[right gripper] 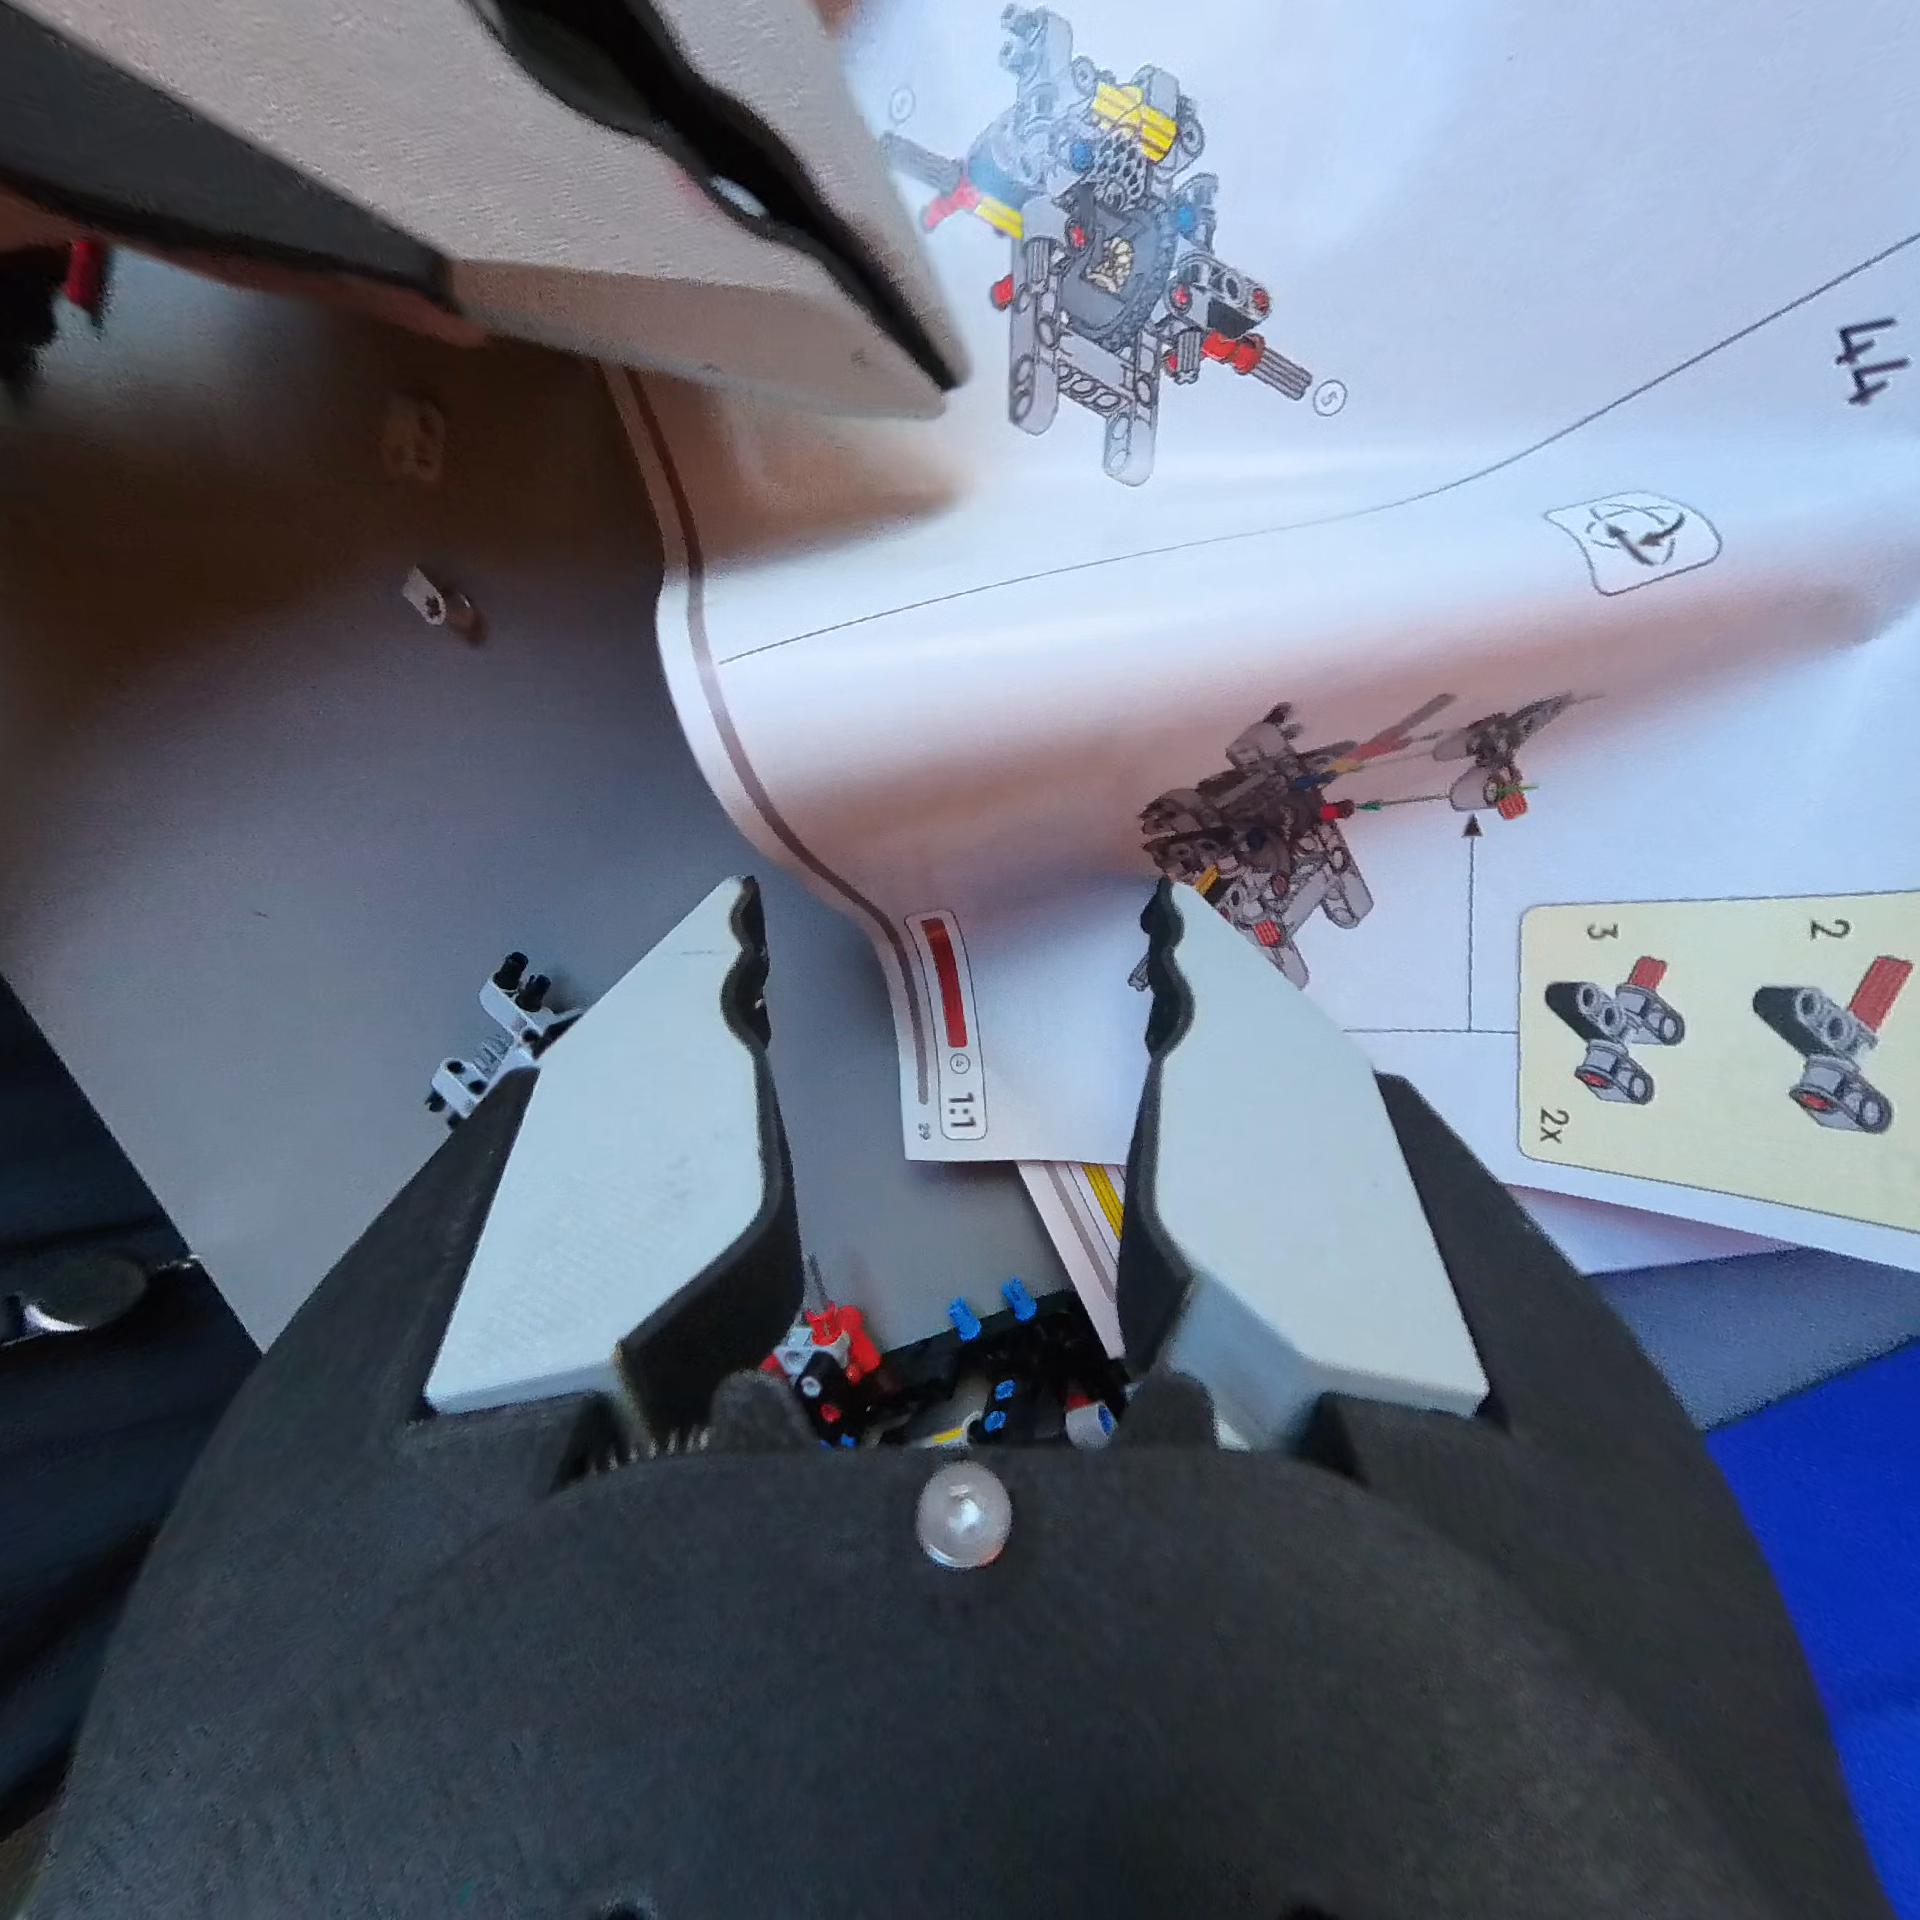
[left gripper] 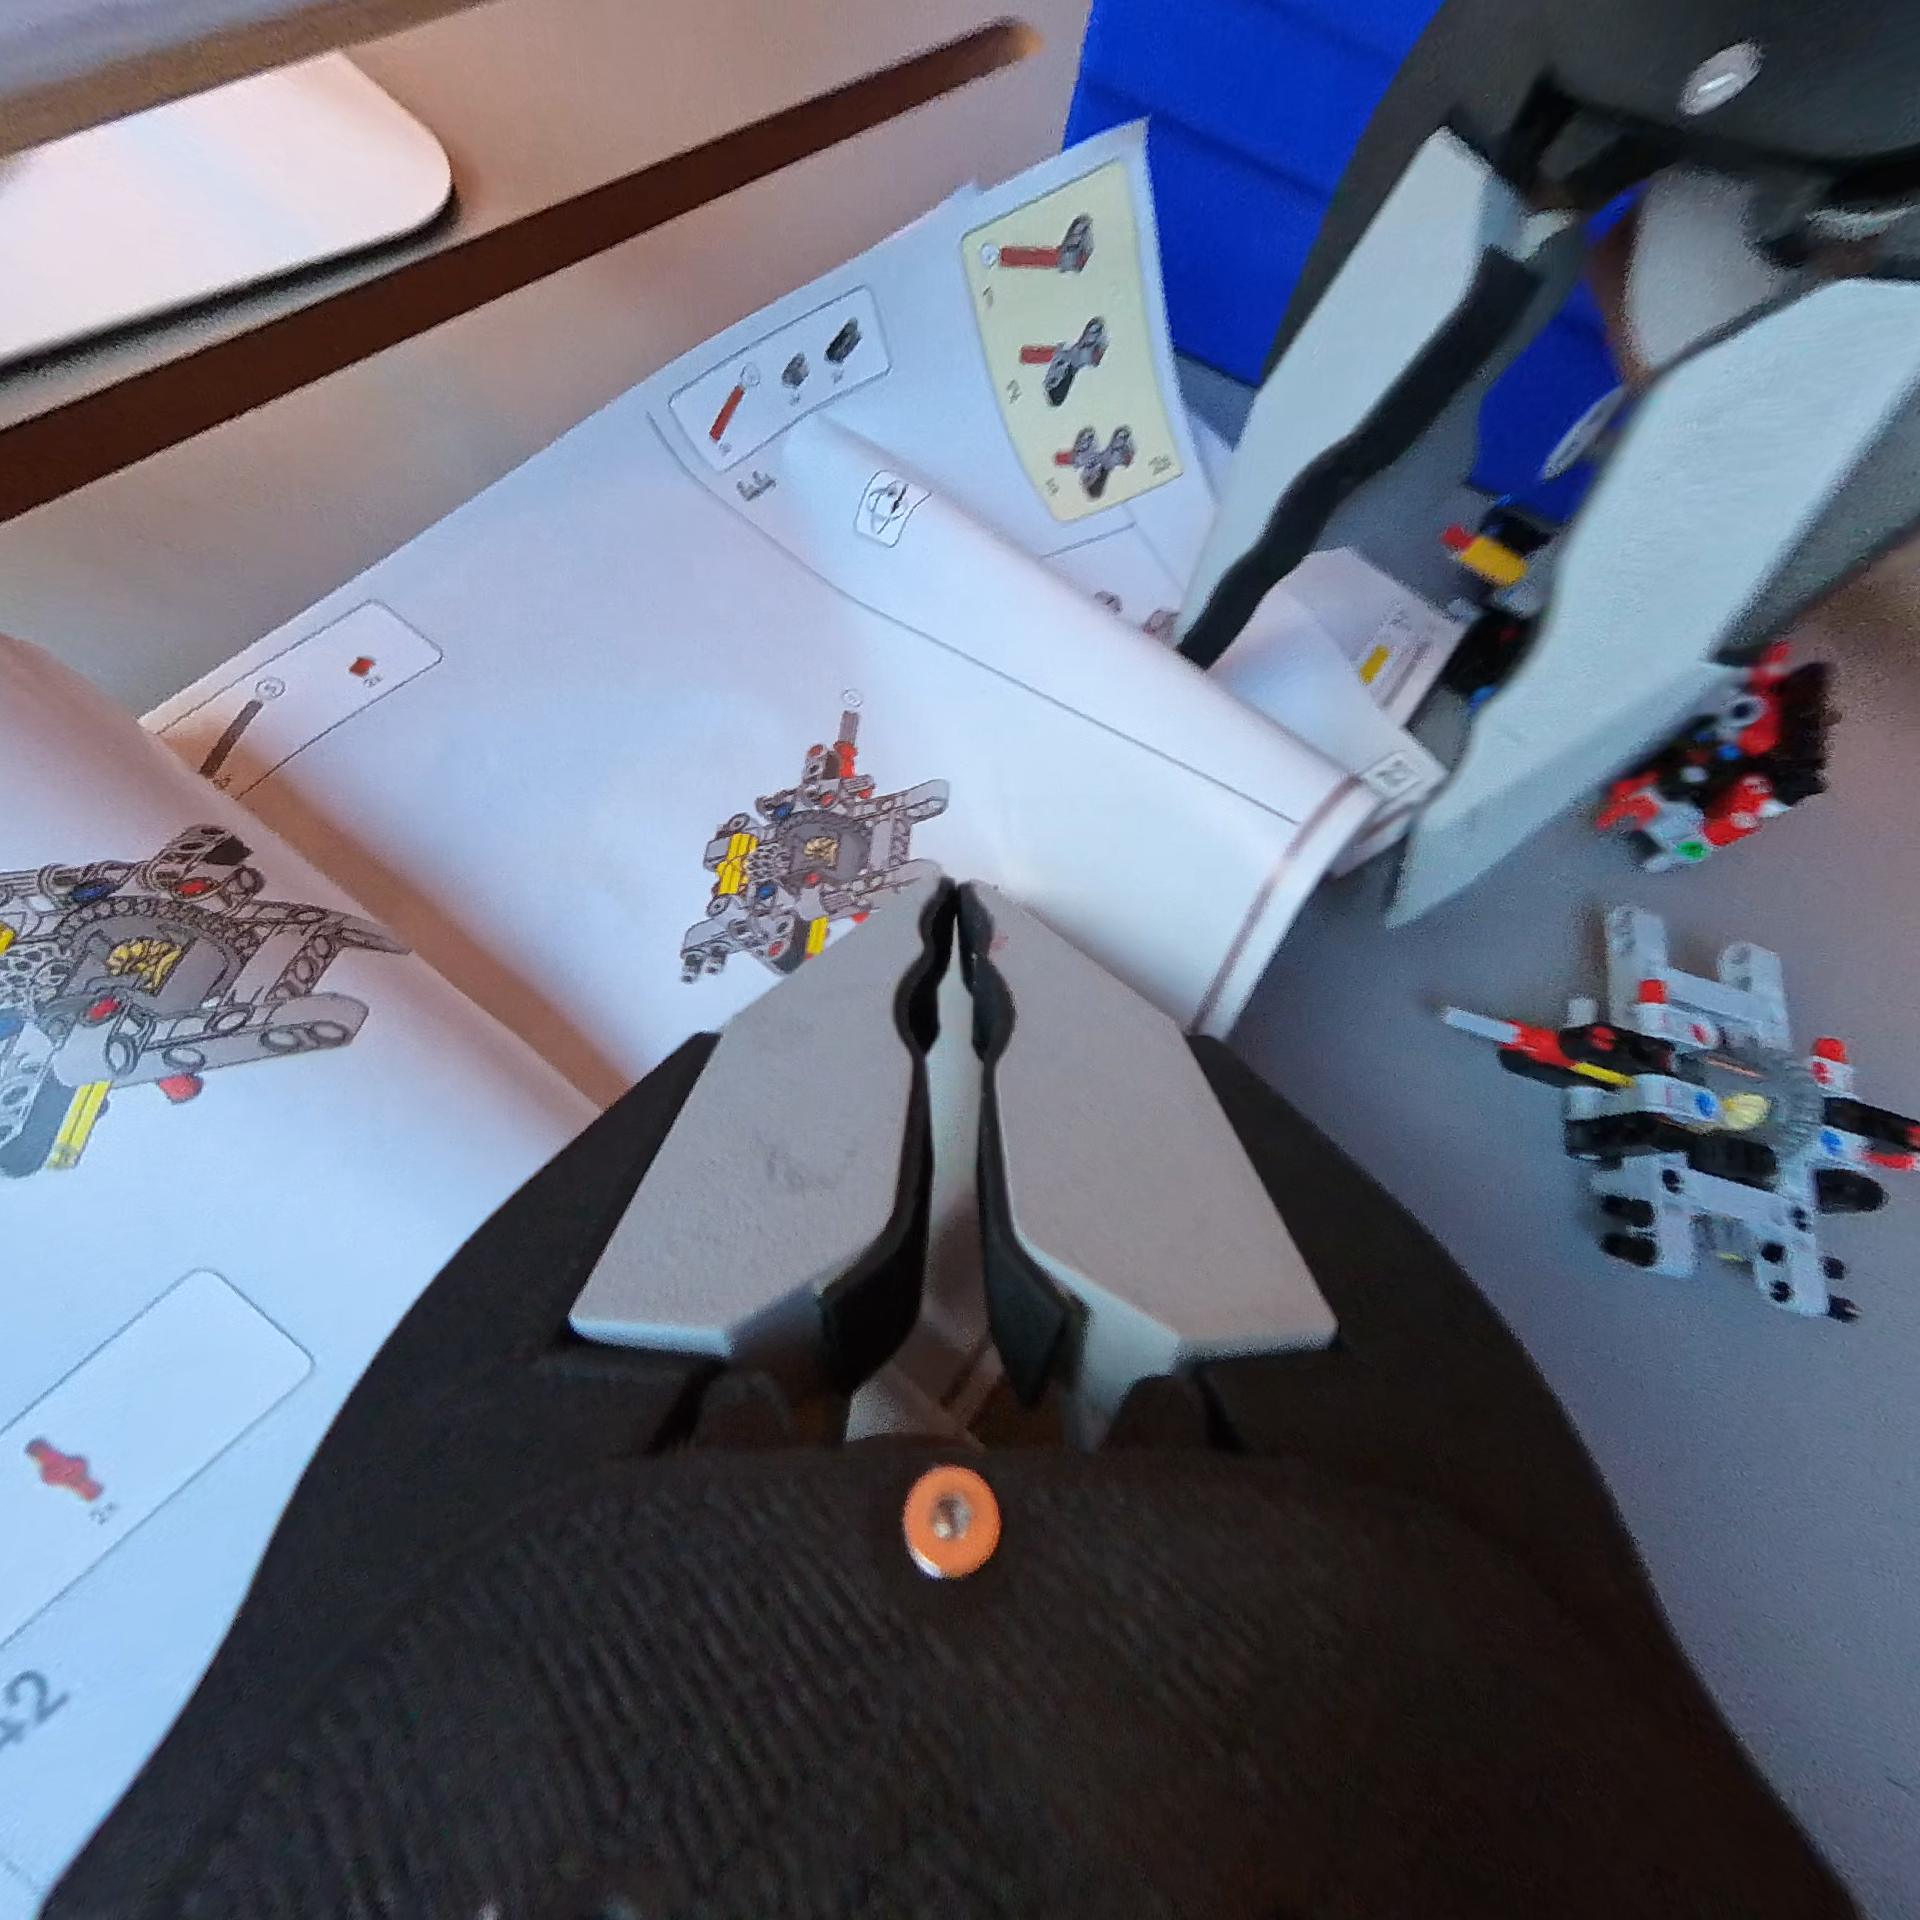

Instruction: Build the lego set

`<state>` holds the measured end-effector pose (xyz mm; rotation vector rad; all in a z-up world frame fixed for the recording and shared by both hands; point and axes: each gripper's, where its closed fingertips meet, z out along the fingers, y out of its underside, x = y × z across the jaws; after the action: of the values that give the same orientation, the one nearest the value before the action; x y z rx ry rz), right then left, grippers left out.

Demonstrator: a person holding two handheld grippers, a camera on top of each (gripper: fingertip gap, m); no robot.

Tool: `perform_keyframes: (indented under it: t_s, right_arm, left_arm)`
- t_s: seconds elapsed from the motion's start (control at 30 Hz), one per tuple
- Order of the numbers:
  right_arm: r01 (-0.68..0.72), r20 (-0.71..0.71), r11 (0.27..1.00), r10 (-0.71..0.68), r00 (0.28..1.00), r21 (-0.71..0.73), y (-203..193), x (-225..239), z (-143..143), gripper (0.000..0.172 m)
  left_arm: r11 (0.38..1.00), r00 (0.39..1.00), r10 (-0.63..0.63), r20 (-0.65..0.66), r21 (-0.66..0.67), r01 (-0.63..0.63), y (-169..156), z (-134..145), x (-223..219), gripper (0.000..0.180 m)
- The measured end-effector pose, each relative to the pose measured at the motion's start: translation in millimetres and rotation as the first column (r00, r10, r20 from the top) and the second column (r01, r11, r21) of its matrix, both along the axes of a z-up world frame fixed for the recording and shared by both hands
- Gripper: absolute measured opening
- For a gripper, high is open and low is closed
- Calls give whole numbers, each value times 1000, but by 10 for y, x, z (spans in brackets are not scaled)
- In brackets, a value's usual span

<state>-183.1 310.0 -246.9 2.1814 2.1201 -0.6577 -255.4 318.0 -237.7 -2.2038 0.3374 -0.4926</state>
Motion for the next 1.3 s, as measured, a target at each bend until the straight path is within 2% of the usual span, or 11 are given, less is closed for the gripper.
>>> perform_keyframes:
  t_s: [0.17,0.2,0.23,0.33,0.5,0.57,0.67,0.9,1.0,1.17,1.3]
  right_arm:
    - [73,-43,990,-79,996,-122,38,-25,43,67]
    - [79,-48,987,-87,995,-140,44,-27,49,66]
    - [84,-52,984,-93,994,-156,50,-28,54,66]
    - [93,-60,976,-107,992,-198,60,-37,66,65]
    - [102,-62,964,-120,991,-246,50,-32,77,61]
    - [90,-48,961,-106,993,-262,30,13,96,61]
    - [67,-70,961,-88,994,-267,-48,112,340,60]
    - [52,-318,996,-25,948,78,-4,743,1010,59]
    - [42,-328,979,26,944,199,-23,1038,810,59]
    - [-49,-136,906,117,984,421,114,1264,364,63]
    - [-48,-166,914,125,978,404,74,1096,377,62]
  left_arm:
    - [995,992,-82,94,63,76,-207,242,198,0]
    - [994,994,-97,56,65,93,-245,247,234,44]
    - [993,995,-96,6,69,95,-259,241,259,60]
    - [987,983,-145,-110,57,152,-299,226,419,64]
    - [989,919,-114,-379,46,142,-174,114,317,10]
    - [990,899,-78,-431,74,121,-142,148,266,0]
    - [992,909,-14,-417,108,65,-134,235,161,0]
    - [992,963,30,-268,125,4,-162,338,8,0]
    - [995,975,3,-221,95,18,-171,269,-7,0]
    - [998,988,-39,-148,42,46,-177,192,-45,0]
    - [998,989,-57,-135,19,60,-192,175,-86,0]
